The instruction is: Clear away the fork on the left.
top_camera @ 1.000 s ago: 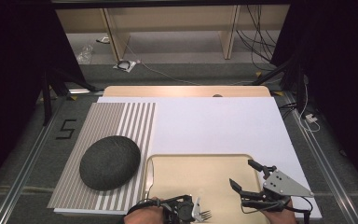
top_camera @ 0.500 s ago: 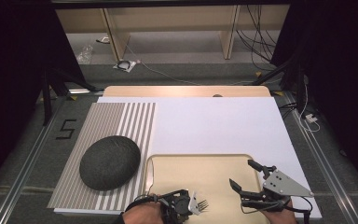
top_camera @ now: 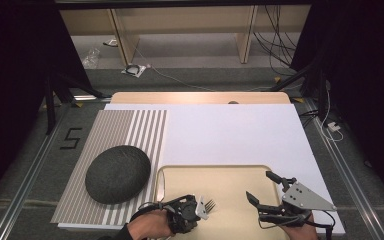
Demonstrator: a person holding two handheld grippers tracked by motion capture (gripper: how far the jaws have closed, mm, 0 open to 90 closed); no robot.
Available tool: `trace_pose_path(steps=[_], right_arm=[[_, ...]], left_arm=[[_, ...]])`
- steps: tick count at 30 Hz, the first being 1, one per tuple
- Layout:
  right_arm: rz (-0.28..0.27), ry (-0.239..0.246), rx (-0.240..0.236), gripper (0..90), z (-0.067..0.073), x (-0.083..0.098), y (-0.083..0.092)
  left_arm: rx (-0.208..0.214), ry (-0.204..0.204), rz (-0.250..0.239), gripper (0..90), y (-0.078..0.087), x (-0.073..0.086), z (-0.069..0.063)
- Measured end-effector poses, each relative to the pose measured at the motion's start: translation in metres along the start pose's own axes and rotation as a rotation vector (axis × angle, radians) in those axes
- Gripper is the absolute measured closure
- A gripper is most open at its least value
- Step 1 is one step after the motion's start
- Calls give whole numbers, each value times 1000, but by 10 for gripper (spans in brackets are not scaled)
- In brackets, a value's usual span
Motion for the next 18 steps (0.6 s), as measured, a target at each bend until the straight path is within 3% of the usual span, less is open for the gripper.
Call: trace_pose_path(steps=[18], right_arm=[[-4, 2, 0, 175, 0, 0, 0]], left_arm=[[-18, 60, -20, 893, 1, 11, 16]])
Point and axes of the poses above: each handheld gripper's, and its own axes: y roughly backward along the jaws, x roughly out of its underside, z roughly to its left, the point moved 4 cm from there along -y, roughly forward along the jaws, and after that the axes turned 9 degrees about z, right-handed, at the moved point
